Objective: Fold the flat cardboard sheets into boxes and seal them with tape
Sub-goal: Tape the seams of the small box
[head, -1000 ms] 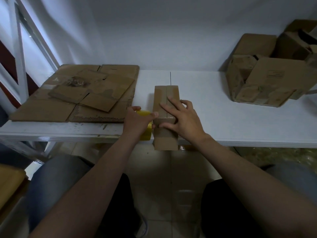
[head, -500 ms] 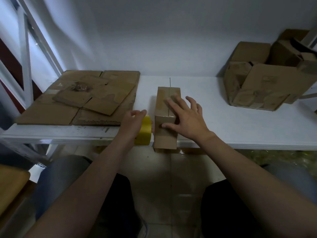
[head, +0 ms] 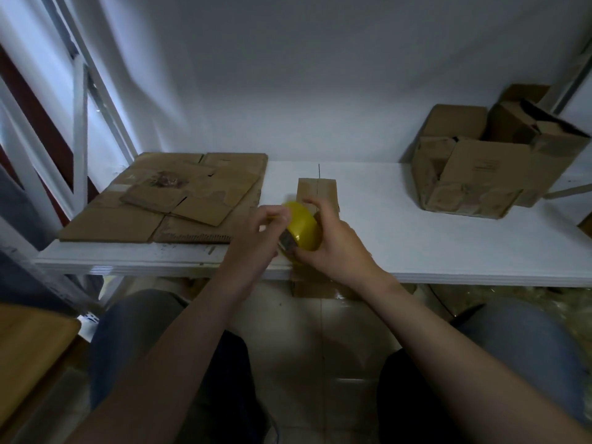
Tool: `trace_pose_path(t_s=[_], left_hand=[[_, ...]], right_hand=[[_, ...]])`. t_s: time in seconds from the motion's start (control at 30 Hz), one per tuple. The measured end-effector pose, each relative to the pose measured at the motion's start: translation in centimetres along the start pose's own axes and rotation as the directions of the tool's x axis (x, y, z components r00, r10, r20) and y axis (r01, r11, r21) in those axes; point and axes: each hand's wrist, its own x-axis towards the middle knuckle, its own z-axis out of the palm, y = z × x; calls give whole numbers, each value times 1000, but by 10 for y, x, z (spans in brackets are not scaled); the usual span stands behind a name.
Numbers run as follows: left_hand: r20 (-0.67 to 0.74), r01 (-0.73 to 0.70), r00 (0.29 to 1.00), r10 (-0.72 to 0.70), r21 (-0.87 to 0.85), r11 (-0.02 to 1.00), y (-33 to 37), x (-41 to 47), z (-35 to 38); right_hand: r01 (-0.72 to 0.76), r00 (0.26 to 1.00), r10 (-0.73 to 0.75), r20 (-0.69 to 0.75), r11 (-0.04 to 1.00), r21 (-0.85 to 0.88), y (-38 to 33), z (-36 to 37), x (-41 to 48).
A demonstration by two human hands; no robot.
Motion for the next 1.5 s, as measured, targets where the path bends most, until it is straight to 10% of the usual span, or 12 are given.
trace_pose_path(t_s=[0.47, 0.6, 0.8, 0.97, 1.13, 1.5], left_hand=[[-121, -53, 990, 67, 116, 992, 8, 9, -16], [-96, -26, 995, 32, 55, 998, 10, 13, -13], [-129, -34, 991, 43, 74, 997, 5, 21, -3], [-176, -2, 984, 6, 23, 1000, 5, 34, -11], [-230, -17, 973, 26, 43, 999, -4, 38, -15], [-324, 12, 946, -14, -8, 1000, -33, 50, 1]], right_hand=[[254, 967, -249, 52, 959, -123, -11, -40, -14], [208, 976, -204, -82, 977, 41, -1, -48, -16], [120, 977, -69, 203, 959, -255, 4, -58, -7], [150, 989, -150, 9, 989, -15, 19, -61, -23], [87, 974, -25, 225, 958, -271, 43, -69, -18], [108, 975, -20, 221, 913, -394, 62, -101, -11]])
